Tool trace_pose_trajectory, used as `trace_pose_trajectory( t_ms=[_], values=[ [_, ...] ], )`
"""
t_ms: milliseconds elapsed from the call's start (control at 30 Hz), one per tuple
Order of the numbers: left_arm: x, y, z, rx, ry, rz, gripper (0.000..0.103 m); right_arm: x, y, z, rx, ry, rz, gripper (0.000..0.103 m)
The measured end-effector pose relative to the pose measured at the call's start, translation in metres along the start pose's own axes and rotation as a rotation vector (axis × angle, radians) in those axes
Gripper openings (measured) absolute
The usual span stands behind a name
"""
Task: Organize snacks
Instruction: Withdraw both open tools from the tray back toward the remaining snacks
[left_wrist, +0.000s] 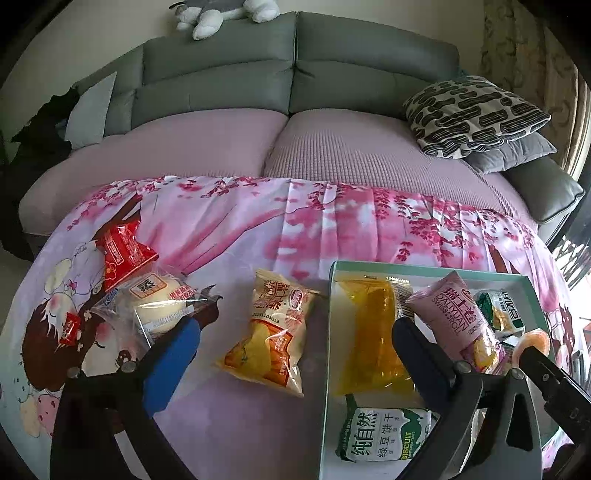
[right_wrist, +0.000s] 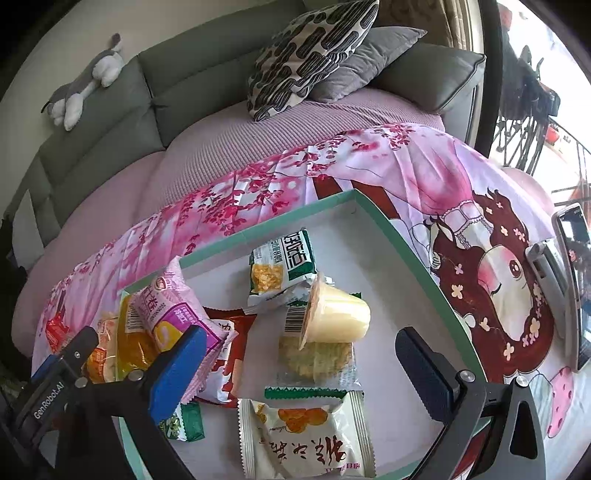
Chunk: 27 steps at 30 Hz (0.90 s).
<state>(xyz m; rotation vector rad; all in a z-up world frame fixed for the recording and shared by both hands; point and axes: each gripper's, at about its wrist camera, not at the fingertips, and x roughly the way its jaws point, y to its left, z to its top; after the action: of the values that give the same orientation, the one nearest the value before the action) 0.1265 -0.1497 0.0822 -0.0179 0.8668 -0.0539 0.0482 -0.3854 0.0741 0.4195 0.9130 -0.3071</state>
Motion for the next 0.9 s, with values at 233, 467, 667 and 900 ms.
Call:
trace_pose_trajectory(
  t_ms=[233, 467, 667, 900],
  values=[
    [-0.001, -0.001, 0.000, 0.006, 0.001, -0.009, 0.103, -0.002, 0.000, 0.001, -0.002, -0.004, -0.005, 0.103],
    [-0.008, -0.002, 0.003, 0.025, -0.014, 0.008, 0.103, -0.013, 0.011, 0.003, -0.016, -0.027, 0.025, 0.103],
    [-0.018, 0.003, 0.005, 0.014, -0.025, 0.008, 0.103, -0.019, 0.032, 0.003, -0.056, -0.036, 0.058, 0.103],
    [-0.028, 0.023, 0.010, -0.038, -0.038, 0.053, 0.103, -0.021, 0.062, -0.005, -0.104, -0.028, 0.104, 0.103]
  ],
)
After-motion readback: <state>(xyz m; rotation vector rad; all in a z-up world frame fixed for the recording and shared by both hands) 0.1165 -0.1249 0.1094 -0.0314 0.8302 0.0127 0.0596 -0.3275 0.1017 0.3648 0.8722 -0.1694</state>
